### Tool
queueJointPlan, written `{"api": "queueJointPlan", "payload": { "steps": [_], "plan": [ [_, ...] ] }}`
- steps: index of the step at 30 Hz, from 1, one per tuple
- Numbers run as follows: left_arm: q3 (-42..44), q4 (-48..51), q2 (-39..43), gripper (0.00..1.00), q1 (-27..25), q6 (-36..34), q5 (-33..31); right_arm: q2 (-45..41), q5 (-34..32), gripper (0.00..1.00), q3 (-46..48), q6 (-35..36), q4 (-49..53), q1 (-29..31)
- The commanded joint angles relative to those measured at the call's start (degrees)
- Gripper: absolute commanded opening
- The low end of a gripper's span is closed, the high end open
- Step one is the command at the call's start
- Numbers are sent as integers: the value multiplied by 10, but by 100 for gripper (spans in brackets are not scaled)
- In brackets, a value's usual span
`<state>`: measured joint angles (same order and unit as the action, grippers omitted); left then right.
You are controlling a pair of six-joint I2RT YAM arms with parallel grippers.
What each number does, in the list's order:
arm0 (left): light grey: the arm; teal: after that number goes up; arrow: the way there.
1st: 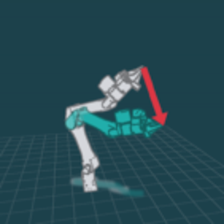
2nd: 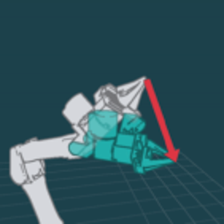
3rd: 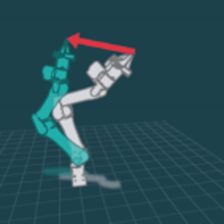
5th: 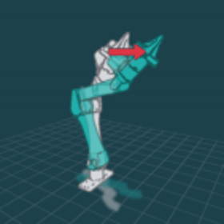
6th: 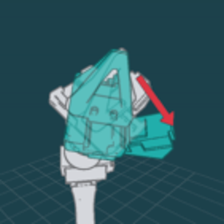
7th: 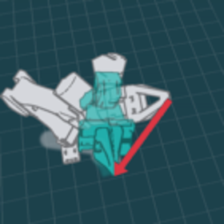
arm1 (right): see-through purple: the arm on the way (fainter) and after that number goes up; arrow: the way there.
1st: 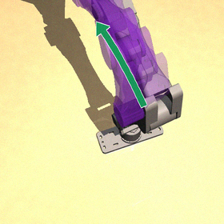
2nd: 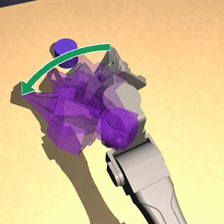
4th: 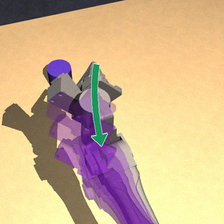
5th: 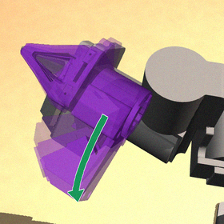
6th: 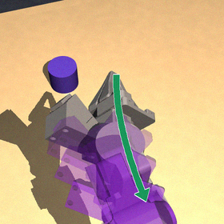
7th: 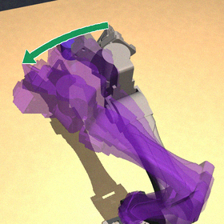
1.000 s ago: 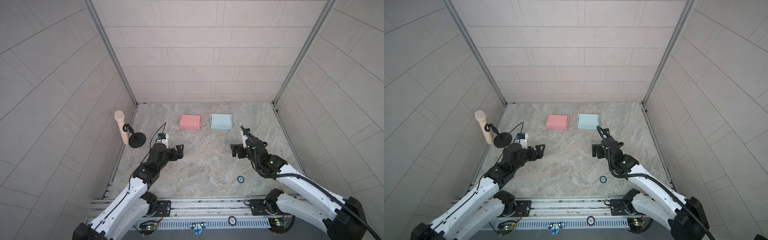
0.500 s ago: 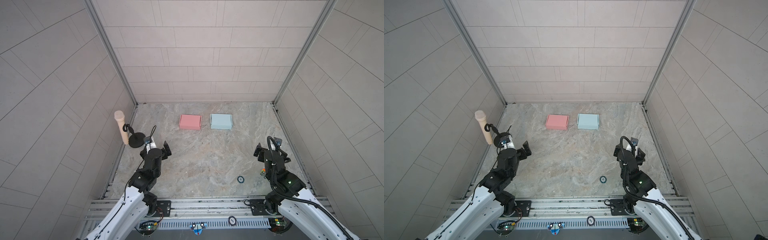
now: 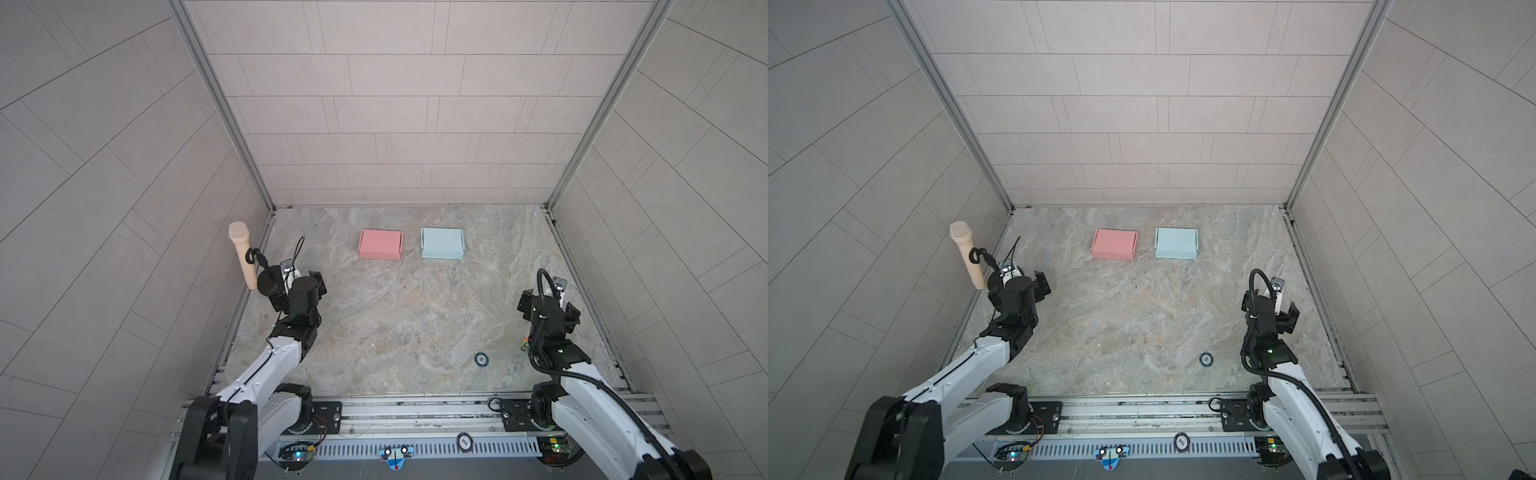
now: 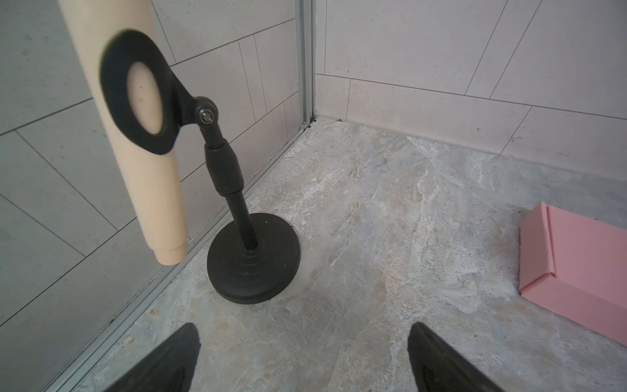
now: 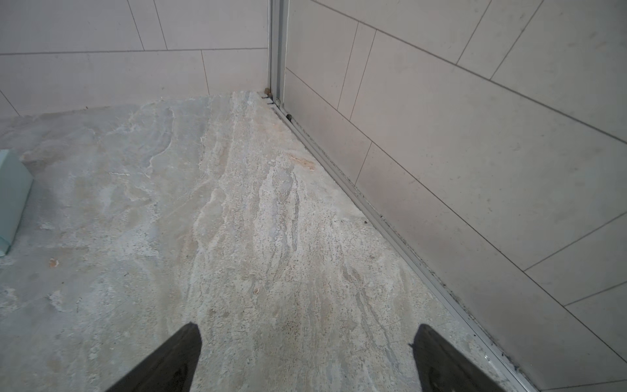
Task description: Fold the paper box
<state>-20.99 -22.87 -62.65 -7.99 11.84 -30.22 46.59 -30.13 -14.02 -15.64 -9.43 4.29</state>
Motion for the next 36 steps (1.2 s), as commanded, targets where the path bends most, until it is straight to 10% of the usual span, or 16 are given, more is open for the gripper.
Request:
{"api": "queueJointPlan", "payload": {
  "steps": [1,15,36],
  "plan": [
    [16,-138,-46,100,4,-34,-3,61,67,99,-8,5,-120,-23],
    [55,-427,-218,100,4,-120,82,270,81,99,-60,35,-269,-25],
    [7,-326,-217,100,19,-118,131,402,130,100,-106,99,-323,-3]
  ]
}}
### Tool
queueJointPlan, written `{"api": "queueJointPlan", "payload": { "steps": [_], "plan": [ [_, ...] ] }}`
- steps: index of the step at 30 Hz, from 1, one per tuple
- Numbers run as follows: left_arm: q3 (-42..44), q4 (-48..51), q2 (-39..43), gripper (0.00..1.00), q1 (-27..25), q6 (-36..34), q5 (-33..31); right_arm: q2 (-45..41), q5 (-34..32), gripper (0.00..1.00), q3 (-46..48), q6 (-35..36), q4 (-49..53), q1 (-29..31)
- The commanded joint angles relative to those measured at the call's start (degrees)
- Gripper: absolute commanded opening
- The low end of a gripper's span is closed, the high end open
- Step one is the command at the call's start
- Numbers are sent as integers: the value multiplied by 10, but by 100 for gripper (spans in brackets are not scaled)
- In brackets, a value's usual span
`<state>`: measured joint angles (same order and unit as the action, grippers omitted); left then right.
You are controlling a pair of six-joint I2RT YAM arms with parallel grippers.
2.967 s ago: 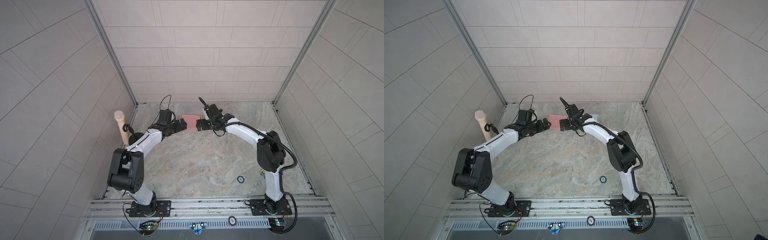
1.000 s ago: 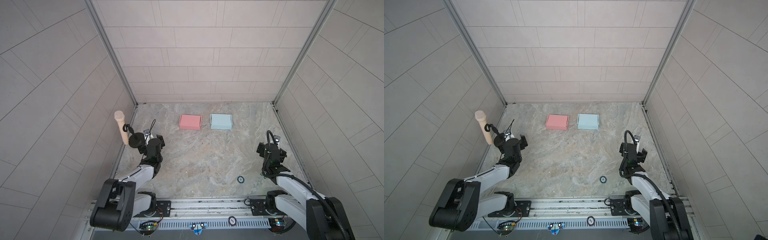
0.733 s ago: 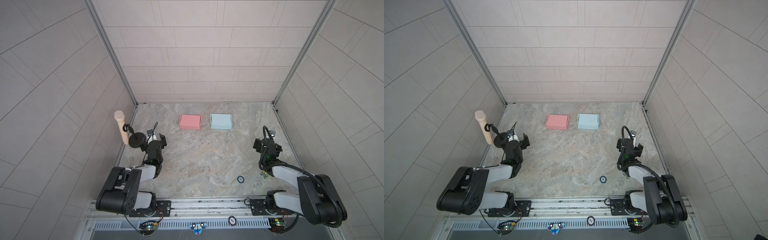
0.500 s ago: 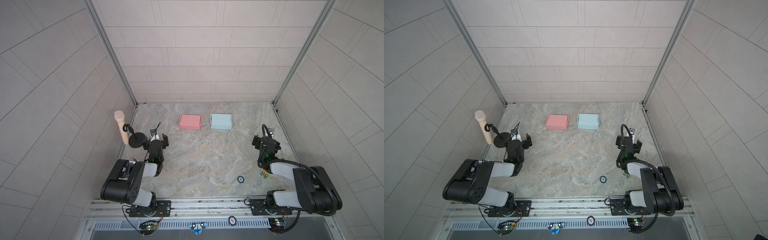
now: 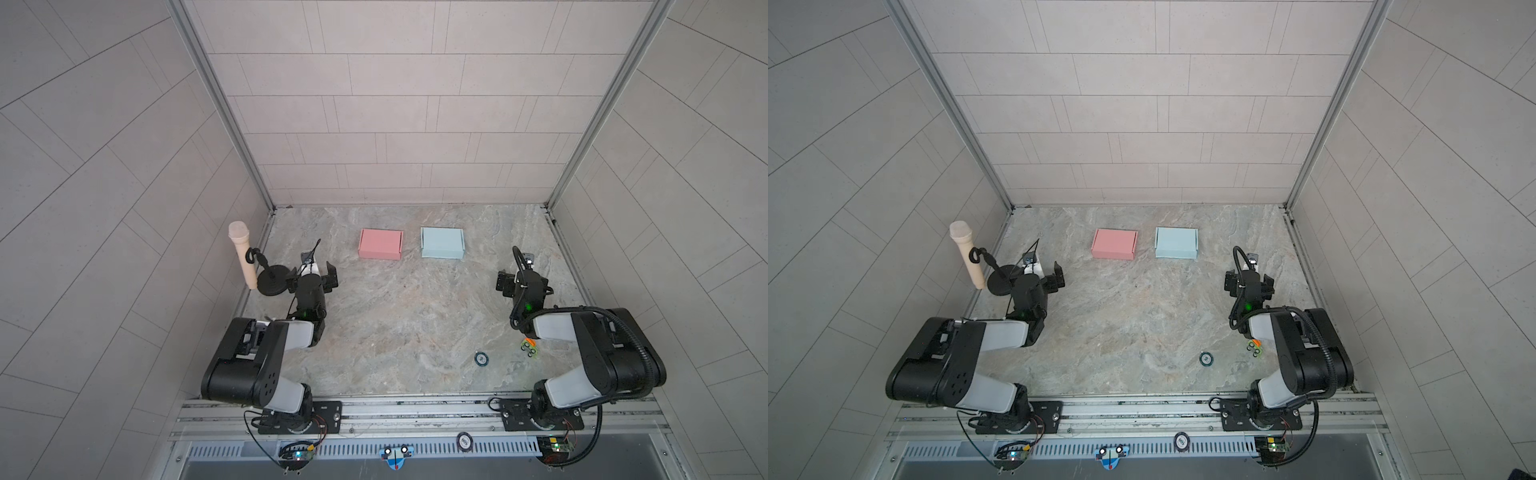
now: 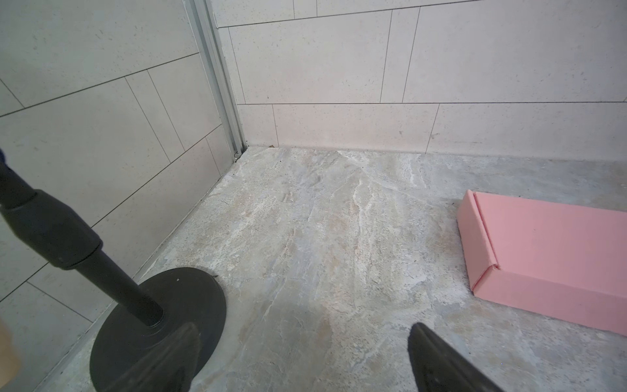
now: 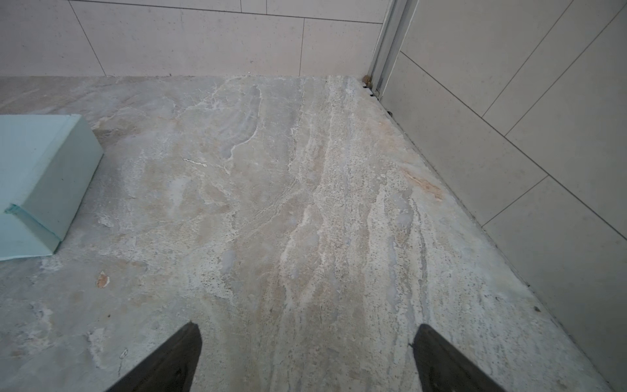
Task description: Fold the paper box
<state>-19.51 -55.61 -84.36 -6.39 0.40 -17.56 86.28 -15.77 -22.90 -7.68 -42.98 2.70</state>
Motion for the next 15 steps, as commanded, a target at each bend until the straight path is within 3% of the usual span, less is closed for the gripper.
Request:
{"api": "queueJointPlan", "payload": {
  "steps": [1,15],
  "plan": [
    [-5,-1,3,100,1,-5,4,6,-17,99,-19,19,14,15],
    [-7,2,1,100,-2,-6,3,6,-18,99,-19,20,14,14]
  ]
}}
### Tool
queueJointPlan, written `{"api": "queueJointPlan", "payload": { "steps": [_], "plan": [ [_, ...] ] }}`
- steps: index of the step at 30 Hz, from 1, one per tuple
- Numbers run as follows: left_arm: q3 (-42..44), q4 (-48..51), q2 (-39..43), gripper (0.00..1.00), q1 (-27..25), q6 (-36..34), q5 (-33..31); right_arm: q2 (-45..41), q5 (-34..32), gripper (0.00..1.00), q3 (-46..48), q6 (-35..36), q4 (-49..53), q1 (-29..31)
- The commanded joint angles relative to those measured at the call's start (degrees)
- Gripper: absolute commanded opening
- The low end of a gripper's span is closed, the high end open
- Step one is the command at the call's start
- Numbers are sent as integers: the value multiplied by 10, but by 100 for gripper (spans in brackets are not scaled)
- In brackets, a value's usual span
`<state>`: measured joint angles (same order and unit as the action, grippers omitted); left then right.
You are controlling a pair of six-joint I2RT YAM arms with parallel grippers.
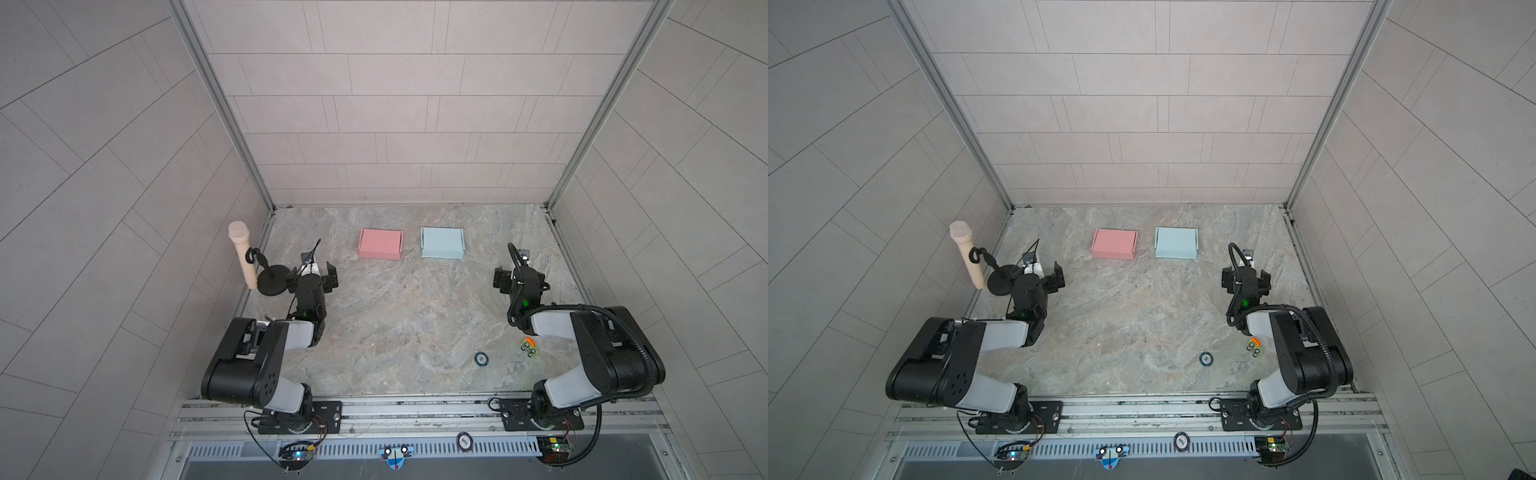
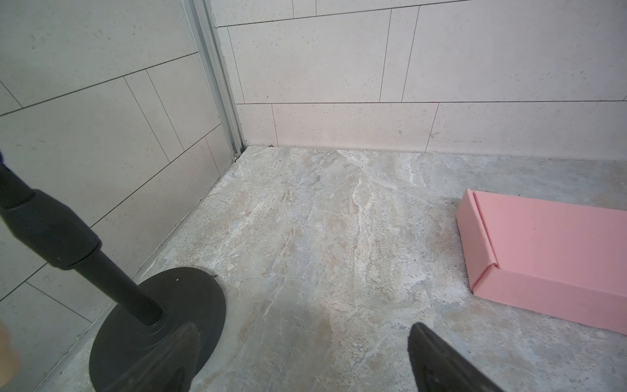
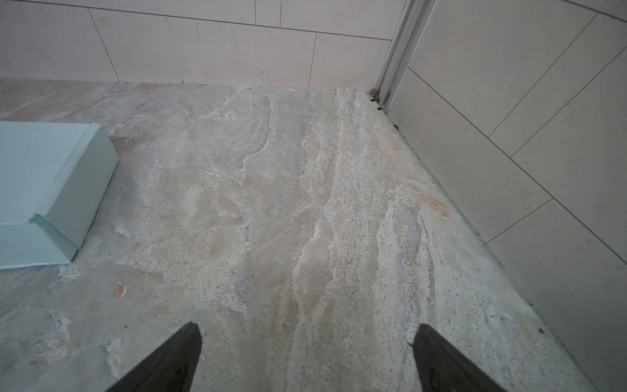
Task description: Fold the paper box
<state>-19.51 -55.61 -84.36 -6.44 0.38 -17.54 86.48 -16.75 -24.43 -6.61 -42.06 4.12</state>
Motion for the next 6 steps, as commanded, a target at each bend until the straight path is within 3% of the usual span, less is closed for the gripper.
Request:
{"api": "queueJointPlan", "payload": {
  "steps": [1,6],
  "plan": [
    [-8,2,0,100,-1,-5,3,4,-7,99,-3,9,5,0],
    [-5,-1,3,100,-1,-5,4,4,-7,99,-3,9,5,1]
  ]
}}
